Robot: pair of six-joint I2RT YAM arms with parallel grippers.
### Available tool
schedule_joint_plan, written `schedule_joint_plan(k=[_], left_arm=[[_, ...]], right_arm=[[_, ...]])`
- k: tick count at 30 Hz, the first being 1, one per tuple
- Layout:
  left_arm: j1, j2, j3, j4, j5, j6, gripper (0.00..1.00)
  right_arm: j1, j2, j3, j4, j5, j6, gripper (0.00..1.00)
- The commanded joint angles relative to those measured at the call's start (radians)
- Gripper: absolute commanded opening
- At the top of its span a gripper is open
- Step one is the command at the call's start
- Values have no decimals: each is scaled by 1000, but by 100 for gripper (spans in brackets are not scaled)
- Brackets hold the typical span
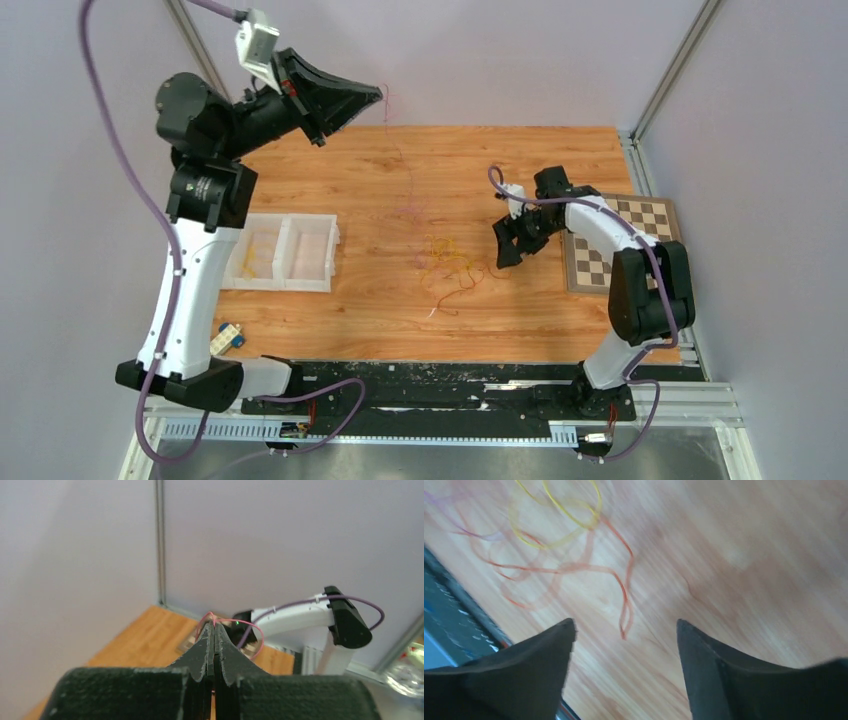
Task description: Untangle the cables
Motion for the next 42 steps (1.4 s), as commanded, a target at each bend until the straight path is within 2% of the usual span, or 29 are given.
schedule_joint_plan(k=[1, 4, 7, 11, 17, 20, 23, 26, 29, 36, 40, 42], left_arm=[[1, -6, -176, 154, 90, -178, 0], [-2, -3, -225, 192, 99, -216, 0], [-7, 5, -229, 196, 107, -223, 0], [-10, 17, -230, 192, 107, -232, 0], [-13, 39, -220, 212, 96, -261, 0], [-18, 50, -207, 214, 99, -263, 0], [-30, 60, -190, 217, 102, -265, 0], [-30, 64, -168, 214, 97, -262, 0], [-20, 71, -99, 190, 77, -224, 0], [74, 92, 93, 167, -7, -208, 0], [165, 85, 143, 155, -85, -203, 0], [204, 82, 155, 153, -117, -202, 0]], right_arm=[[3, -159, 218, -44, -283, 13, 83], [24, -212, 317, -18, -397, 74, 93], [87, -230, 385, 62, -424, 156, 95], [179, -175, 461, 144, -399, 203, 95], [354, -179, 400, 436, -276, 278, 97], [447, -146, 423, 488, -76, 272, 97], [467, -110, 384, 587, 75, 281, 85], [462, -75, 329, 661, 181, 276, 59], [455, -50, 235, 710, 213, 252, 42], [403, -39, -17, 718, 201, 224, 16], [354, -71, -107, 713, 188, 186, 13], [327, -82, -136, 699, 177, 169, 8]])
